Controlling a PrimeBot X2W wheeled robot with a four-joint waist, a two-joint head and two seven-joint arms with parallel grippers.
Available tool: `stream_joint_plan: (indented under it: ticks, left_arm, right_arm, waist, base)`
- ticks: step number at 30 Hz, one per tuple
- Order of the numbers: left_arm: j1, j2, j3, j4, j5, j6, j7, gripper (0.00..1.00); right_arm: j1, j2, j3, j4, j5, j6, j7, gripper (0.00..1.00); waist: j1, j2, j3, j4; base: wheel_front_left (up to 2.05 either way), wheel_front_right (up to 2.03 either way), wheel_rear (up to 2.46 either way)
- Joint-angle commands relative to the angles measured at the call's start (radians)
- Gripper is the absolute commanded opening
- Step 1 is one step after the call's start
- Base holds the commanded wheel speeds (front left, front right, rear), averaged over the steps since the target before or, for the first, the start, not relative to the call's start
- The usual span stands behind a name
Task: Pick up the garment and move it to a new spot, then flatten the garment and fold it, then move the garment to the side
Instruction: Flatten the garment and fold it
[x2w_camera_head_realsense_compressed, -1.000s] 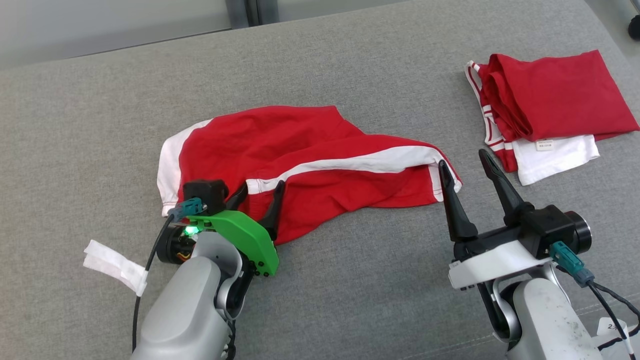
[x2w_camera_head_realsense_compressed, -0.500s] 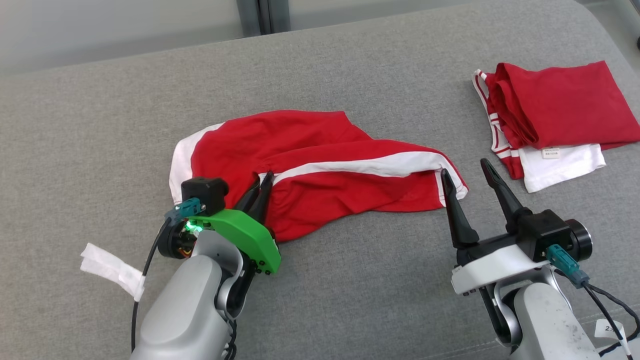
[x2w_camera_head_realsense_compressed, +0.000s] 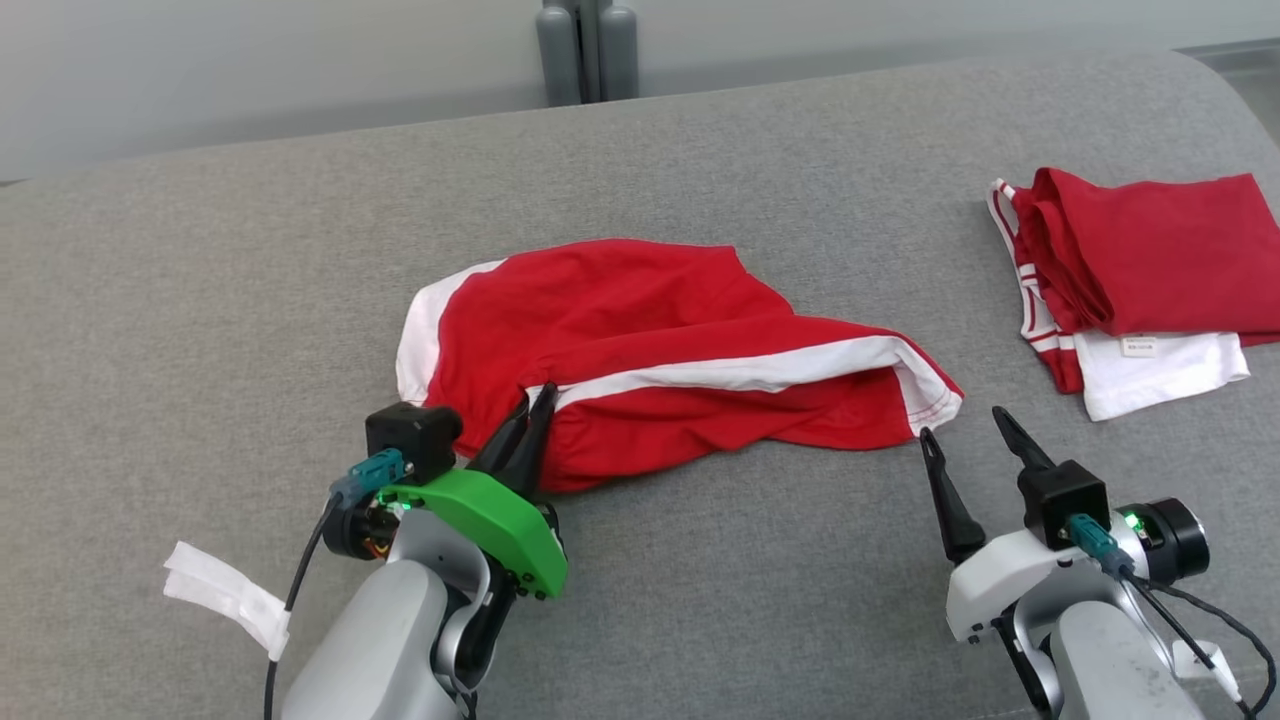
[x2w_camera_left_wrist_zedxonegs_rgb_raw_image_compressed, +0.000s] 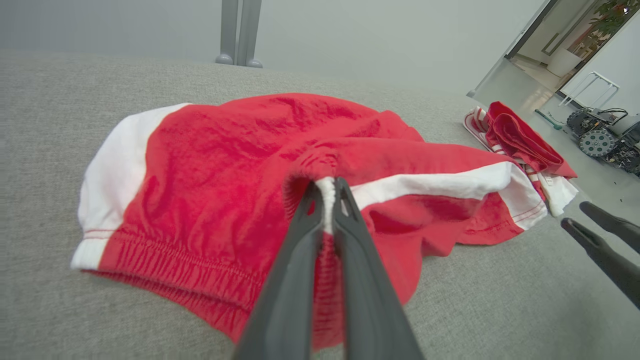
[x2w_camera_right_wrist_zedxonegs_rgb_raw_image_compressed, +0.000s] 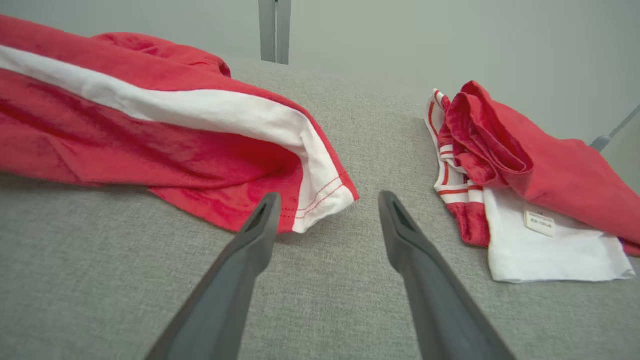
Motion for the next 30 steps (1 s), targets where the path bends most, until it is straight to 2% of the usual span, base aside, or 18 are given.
stream_joint_plan:
  ticks: [1,9,17,18,19,20,21,25,30]
  left_arm:
    - [0.015,0.005,-0.002,-0.012,-0.005,0.004,-0.002,0.00]
    - [0.018,0.004,-0.025,-0.055,-0.001,0.005,0.013,0.00]
    - [0.003,0.012,-0.034,-0.080,0.000,0.007,0.026,0.00]
    - [0.002,0.014,-0.034,-0.082,-0.001,0.008,0.027,0.00]
    - [0.000,0.016,-0.033,-0.084,-0.002,0.008,0.028,0.00]
    - [-0.001,0.017,-0.032,-0.086,-0.002,0.009,0.027,0.00]
    - [-0.003,0.019,-0.032,-0.087,-0.003,0.010,0.028,0.00]
    - [-0.006,0.027,-0.029,-0.090,-0.008,0.013,0.028,0.00]
    - [-0.019,0.049,-0.026,-0.110,0.001,0.013,0.034,0.00]
  right_arm:
    - [-0.024,-0.016,0.008,0.028,-0.019,-0.001,-0.003,1.00]
    - [-0.129,-0.070,0.073,0.156,-0.081,-0.001,-0.003,1.00]
    - [-0.207,-0.083,0.107,0.254,-0.085,-0.001,-0.003,1.00]
    - [-0.213,-0.084,0.107,0.262,-0.083,-0.001,-0.003,0.93]
    - [-0.220,-0.085,0.105,0.271,-0.082,-0.001,-0.003,0.45]
    - [-0.226,-0.085,0.103,0.280,-0.080,-0.001,-0.003,0.30]
    - [-0.231,-0.085,0.102,0.288,-0.081,-0.001,-0.003,0.00]
    - [-0.244,-0.087,0.115,0.300,-0.073,-0.001,-0.003,0.00]
    - [-0.258,-0.107,0.146,0.243,-0.042,-0.001,-0.003,0.00]
  waist:
    - [0.0000,0.0000,-0.007,0.013]
    - [0.0000,0.0000,0.006,0.033]
    - [0.0000,0.0000,0.027,0.042]
    - [0.0000,0.0000,0.028,0.042]
    - [0.0000,0.0000,0.030,0.043]
    - [0.0000,0.0000,0.031,0.043]
    - [0.0000,0.0000,0.031,0.043]
    - [0.0000,0.0000,0.026,0.043]
    - [0.0000,0.0000,0.002,0.038]
  base:
    - [0.00,0.00,0.00]
    - [0.00,0.00,0.00]
    - [0.00,0.00,0.00]
    - [0.00,0.00,0.00]
    - [0.00,0.00,0.00]
    - [0.00,0.00,0.00]
    - [0.00,0.00,0.00]
    - [0.00,0.00,0.00]
    - [0.00,0.00,0.00]
